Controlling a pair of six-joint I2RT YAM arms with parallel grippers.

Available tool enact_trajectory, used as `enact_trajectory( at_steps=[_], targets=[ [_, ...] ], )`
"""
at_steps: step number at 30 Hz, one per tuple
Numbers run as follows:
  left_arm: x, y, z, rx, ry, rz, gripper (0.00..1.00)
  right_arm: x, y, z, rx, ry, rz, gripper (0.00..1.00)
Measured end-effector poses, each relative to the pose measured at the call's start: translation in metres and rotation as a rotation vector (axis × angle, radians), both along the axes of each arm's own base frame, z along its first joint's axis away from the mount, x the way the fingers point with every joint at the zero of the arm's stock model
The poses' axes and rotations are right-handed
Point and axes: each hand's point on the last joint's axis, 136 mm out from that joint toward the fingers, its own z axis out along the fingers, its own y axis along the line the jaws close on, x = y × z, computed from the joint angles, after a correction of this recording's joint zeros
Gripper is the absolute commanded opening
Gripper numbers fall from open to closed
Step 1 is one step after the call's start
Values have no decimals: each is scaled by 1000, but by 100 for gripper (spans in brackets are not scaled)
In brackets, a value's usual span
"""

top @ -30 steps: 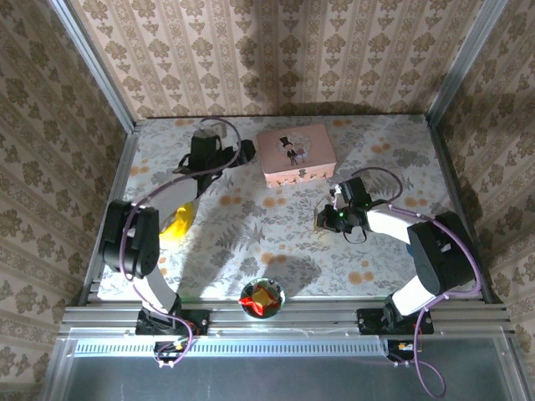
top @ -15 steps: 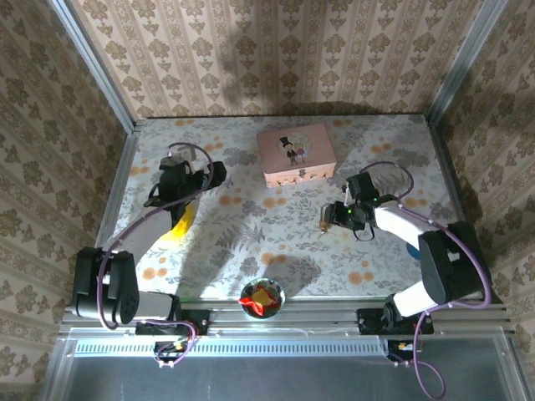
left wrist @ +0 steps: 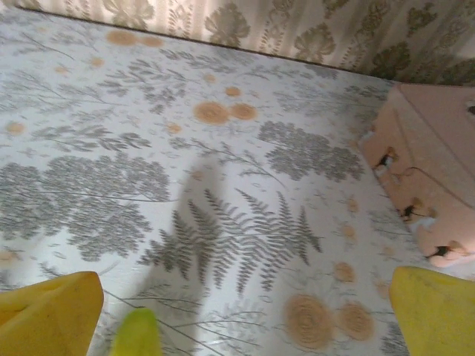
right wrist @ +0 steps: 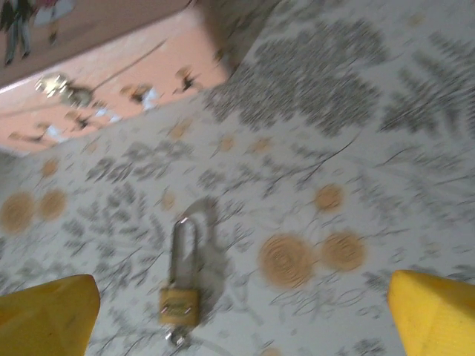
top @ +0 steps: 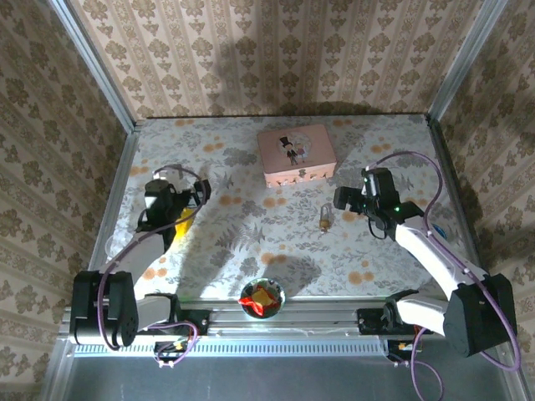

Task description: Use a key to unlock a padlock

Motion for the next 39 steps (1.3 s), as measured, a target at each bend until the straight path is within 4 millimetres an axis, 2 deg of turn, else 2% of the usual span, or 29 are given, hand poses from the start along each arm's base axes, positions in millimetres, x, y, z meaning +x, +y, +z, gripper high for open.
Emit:
enact_trajectory(
  at_steps=[7,13,19,24,30,34,39],
  targets=[
    [3,34,-6,79,-86,68,100,13,-42,-5,-181,-104,-127,100],
    [8,53,5,159,-160,101,100,25,-60,-9,-286,-186,-153,100],
    [8,70,-4,182,-155,133,100,33,-75,-18,-339,-258,-169,100],
    [8,66,-9,185,-160,99,100,46,-89,-19,-344,-299,-200,100],
    [13,59,-33,179,-132,46,100,58,-97,-32,-313,-326,-203,100],
    [15,55,-54,176,-92,19,100,62,-93,-45,-287,-321,-167,100],
    [17,48,-54,181,-124,-24,100,60,-84,-52,-243,-369,-104,100]
  ],
)
